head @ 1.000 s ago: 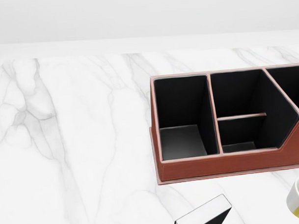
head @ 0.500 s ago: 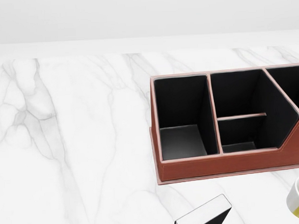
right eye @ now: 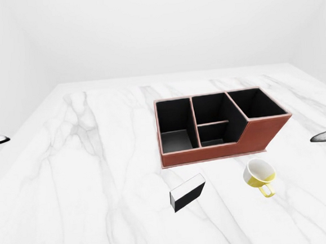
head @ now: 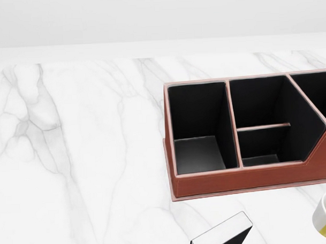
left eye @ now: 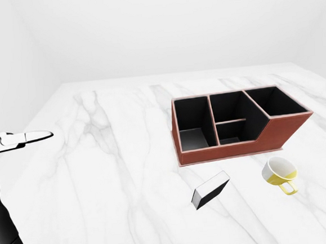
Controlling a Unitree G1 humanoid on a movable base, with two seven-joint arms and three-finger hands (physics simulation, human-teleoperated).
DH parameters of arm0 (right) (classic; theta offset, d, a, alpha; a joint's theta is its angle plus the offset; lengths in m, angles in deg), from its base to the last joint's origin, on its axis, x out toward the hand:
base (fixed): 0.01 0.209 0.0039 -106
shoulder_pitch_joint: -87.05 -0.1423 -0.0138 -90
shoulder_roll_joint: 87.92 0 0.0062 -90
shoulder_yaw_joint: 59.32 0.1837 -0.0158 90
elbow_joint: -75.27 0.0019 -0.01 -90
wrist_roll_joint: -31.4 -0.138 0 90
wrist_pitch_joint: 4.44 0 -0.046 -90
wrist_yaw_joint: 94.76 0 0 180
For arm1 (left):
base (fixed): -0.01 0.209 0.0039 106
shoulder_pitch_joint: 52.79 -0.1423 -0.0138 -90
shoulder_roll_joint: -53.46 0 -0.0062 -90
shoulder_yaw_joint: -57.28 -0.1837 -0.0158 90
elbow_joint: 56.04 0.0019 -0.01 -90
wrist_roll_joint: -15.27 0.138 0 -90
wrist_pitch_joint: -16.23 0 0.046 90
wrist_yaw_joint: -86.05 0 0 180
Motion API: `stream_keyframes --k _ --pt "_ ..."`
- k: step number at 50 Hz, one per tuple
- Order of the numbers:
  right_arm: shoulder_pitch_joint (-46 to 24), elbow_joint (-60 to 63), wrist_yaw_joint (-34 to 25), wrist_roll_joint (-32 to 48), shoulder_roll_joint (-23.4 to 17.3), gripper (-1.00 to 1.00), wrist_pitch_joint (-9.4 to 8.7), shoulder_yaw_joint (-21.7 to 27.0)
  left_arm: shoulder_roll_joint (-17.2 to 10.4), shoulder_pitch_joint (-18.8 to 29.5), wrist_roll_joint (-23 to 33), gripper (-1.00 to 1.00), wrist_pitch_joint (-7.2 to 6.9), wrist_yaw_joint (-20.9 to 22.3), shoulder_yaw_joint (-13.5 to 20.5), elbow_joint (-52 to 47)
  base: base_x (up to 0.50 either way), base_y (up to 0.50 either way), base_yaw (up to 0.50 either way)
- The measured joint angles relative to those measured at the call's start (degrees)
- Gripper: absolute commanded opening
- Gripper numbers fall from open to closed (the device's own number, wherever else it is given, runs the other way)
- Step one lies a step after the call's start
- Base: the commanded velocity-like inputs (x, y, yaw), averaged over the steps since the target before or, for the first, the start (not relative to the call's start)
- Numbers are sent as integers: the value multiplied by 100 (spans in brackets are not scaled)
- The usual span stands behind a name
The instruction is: Pick up the book and place it in the caddy.
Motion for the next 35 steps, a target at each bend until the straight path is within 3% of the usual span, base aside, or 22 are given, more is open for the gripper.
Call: stream_keyframes --k 21,35 --pt "486 221 0 98 568 100 0 344 -1 0 19 100 0 22 8 -29 0 0 0" --pt "600 256 0 508 1046 100 0 41 13 -8 28 100 0 26 12 -52 0 0 0"
